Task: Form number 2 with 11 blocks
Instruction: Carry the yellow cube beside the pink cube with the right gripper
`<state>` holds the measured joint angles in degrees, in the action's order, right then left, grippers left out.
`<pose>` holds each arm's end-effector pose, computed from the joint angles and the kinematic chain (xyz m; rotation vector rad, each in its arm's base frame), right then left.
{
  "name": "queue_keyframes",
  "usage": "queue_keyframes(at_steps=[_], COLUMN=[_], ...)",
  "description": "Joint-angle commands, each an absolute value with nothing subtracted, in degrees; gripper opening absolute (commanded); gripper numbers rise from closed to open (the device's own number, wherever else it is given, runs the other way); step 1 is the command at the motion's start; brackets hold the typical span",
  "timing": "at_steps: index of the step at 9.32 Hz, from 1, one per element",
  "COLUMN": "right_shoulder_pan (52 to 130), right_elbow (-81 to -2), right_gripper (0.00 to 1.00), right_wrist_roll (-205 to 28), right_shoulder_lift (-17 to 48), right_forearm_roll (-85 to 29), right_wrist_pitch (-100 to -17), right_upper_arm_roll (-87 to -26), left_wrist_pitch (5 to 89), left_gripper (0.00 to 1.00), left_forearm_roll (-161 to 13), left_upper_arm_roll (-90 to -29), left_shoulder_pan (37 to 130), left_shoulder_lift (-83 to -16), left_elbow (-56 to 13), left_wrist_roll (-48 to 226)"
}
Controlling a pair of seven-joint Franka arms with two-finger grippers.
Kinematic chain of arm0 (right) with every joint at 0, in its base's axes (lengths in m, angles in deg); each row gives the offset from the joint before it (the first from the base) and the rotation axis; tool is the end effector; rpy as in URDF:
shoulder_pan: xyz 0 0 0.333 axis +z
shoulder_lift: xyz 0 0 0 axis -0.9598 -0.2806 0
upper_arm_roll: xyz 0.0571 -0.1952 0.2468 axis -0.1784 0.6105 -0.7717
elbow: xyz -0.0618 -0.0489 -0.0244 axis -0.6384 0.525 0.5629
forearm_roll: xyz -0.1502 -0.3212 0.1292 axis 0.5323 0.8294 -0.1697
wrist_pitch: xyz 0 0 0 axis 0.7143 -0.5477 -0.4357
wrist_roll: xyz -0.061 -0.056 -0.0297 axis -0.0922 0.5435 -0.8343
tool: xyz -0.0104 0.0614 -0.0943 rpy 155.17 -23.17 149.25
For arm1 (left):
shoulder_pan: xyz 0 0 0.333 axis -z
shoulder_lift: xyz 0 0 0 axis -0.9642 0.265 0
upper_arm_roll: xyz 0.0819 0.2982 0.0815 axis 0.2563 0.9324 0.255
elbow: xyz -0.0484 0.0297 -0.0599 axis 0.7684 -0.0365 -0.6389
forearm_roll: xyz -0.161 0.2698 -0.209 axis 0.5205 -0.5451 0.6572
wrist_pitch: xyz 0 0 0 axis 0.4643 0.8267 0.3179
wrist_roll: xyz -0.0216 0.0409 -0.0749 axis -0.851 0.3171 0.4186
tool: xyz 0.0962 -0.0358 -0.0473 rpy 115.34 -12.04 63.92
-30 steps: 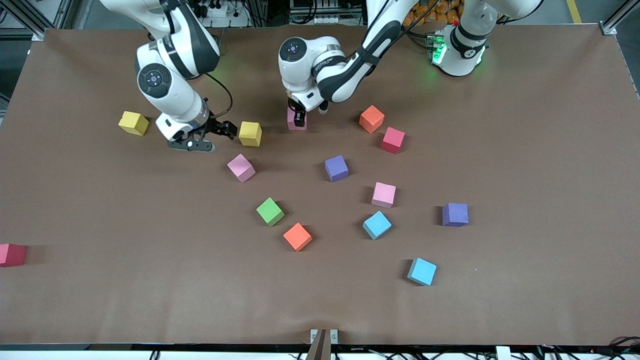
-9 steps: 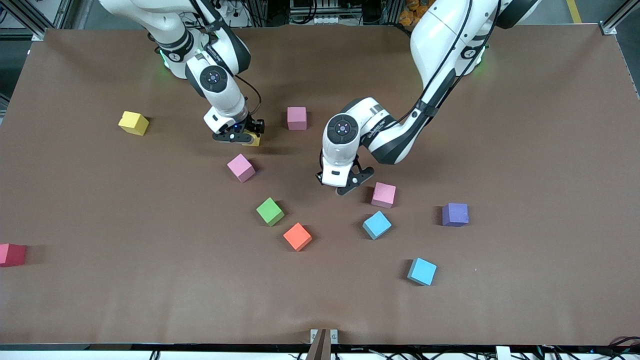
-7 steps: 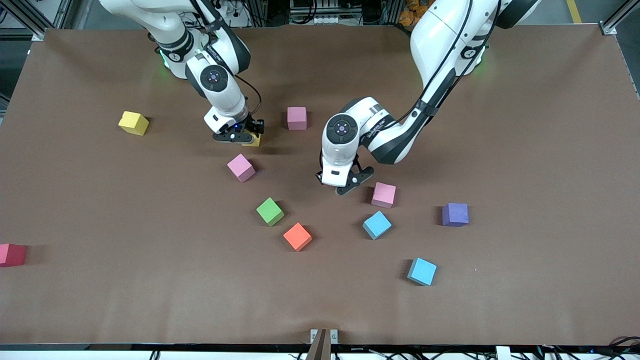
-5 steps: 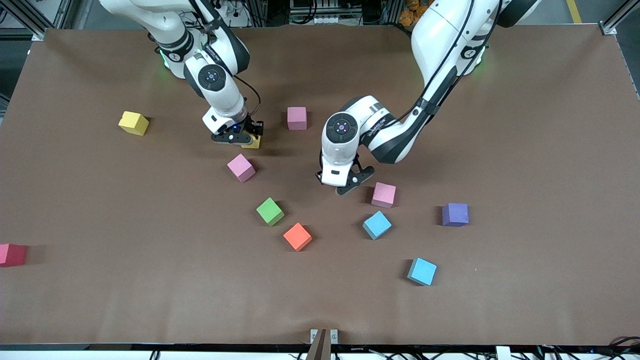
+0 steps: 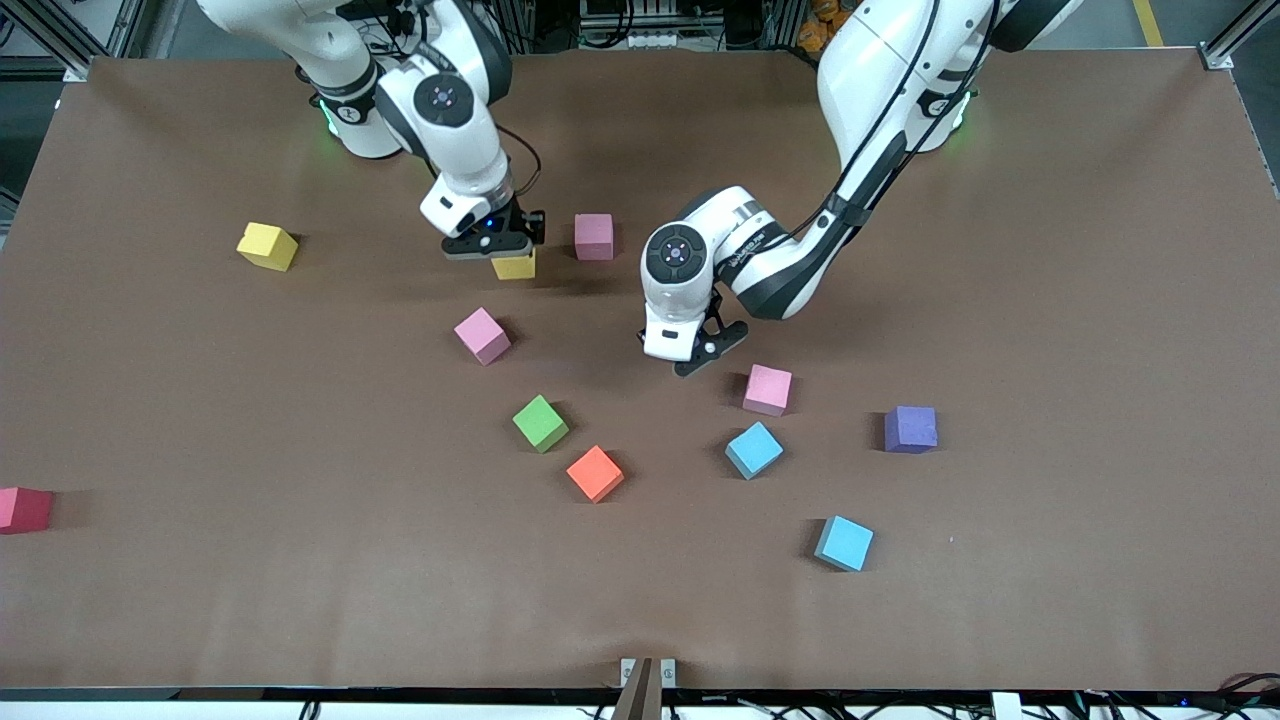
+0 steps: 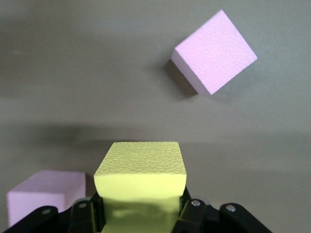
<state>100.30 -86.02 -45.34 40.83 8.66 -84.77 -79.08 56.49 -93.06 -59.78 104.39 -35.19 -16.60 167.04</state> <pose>0.3309 0.3128 0.3026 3.1320 0.1498 0.0067 0.4653 -0.4735 0.2187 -2.9475 -0.8736 0.1634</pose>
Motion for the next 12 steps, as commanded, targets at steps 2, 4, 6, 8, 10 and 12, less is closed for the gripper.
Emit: queue_keyframes(at_steps=[2,4,6,8,10,12], right_shoulder_pan=[101.56,102.01,102.62,102.62,102.62,102.1], right_elbow=[-74.88,-73.09,-71.87,-69.41,-67.3,-63.89], right_gripper=[0.0,0.0,0.0,0.0,0.0,0.0], right_wrist_roll=[-53.31,-70.26,-76.69,-84.96,-93.06,-99.55], right_shoulder_lift=[41.78,41.43,39.6,35.74,32.83,26.27], right_forearm_roll=[8.95,8.69,7.89,8.42,11.47,15.18], right_wrist_pitch=[-70.91,-68.85,-69.38,-71.91,-72.28,-73.95], right_upper_arm_roll=[-81.32,-81.42,-85.35,-88.17,-88.8,-89.5], left_wrist_pitch=[59.56,59.56,59.56,59.56,59.47,59.3], left_gripper=[0.74,0.74,0.74,0.38,0.0,0.0], left_forearm_roll=[-94.06,-94.06,-94.06,-93.98,-93.89,-93.98], left_upper_arm_roll=[-59.9,-59.9,-59.9,-59.46,-59.37,-59.2], left_shoulder_pan=[104.78,105.21,104.78,104.08,104.6,104.08], left_shoulder_lift=[-36.29,-36.12,-35.85,-35.85,-35.5,-35.5], left_elbow=[-19.08,-19.52,-19.78,-19.7,-19.7,-19.44], left_wrist_roll=[168.75,168.84,168.49,167.69,170.14,178.72])
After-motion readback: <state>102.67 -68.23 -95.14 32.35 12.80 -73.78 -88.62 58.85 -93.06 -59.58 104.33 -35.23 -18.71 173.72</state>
